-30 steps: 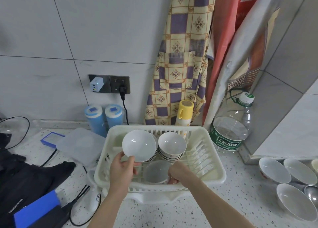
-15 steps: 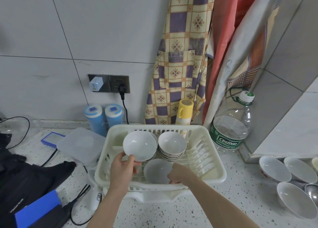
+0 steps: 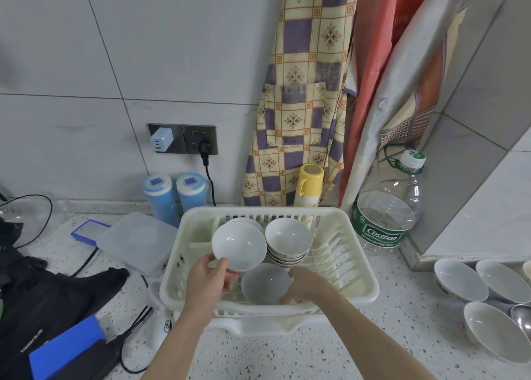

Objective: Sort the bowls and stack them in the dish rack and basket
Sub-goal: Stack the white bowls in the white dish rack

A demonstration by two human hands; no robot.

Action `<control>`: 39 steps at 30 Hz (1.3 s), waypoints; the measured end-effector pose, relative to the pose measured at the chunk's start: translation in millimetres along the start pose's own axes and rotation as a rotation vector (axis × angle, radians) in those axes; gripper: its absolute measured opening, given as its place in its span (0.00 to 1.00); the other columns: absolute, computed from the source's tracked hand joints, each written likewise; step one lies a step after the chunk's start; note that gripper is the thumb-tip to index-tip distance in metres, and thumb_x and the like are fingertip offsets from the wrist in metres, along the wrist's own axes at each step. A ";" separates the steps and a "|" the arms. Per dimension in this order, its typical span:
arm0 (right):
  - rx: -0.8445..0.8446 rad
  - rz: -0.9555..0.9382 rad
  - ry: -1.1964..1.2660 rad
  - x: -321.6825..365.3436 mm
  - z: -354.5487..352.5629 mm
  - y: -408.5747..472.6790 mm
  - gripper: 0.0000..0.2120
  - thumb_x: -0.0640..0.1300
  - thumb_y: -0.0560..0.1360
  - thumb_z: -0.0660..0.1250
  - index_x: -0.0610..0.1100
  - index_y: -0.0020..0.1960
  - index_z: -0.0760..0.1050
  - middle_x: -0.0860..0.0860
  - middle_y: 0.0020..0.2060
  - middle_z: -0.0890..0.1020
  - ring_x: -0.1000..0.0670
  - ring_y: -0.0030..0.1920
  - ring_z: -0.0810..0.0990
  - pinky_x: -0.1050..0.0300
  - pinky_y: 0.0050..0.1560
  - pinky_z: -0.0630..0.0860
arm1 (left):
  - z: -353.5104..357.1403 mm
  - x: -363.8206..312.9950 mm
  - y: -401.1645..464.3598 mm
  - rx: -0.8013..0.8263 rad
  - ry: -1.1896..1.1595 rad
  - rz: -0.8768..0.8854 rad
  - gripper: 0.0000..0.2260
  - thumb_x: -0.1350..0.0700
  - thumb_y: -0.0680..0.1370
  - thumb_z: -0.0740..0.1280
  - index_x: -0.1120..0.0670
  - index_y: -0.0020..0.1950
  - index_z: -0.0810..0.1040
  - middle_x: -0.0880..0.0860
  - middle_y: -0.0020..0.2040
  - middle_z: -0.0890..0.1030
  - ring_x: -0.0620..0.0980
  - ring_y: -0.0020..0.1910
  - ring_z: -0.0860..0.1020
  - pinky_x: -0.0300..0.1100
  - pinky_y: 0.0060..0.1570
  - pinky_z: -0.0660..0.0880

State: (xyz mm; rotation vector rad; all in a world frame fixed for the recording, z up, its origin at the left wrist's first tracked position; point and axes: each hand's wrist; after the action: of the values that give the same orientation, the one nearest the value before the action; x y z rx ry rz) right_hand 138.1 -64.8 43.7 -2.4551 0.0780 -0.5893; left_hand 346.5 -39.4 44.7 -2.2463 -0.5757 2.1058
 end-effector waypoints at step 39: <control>-0.451 -0.245 0.454 -12.1 14.0 -14.6 0.14 0.48 0.81 0.58 0.44 0.56 0.79 0.51 0.46 0.85 0.56 0.43 0.82 0.54 0.49 0.79 | -5.1 -5.5 4.3 0.230 0.260 -0.085 0.08 0.58 0.76 0.63 0.59 0.49 0.80 0.59 0.34 0.85 0.46 0.24 0.73 0.35 0.23 0.66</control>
State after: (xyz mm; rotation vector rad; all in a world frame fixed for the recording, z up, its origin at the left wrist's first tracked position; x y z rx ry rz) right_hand 132.0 -43.0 37.3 -2.7249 0.1006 -1.3592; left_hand 352.4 -43.7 49.3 -2.2671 -0.3861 1.7048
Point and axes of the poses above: each hand's wrist, its own y-axis towards the middle knuckle, its own z-axis out of the palm, x = y × z
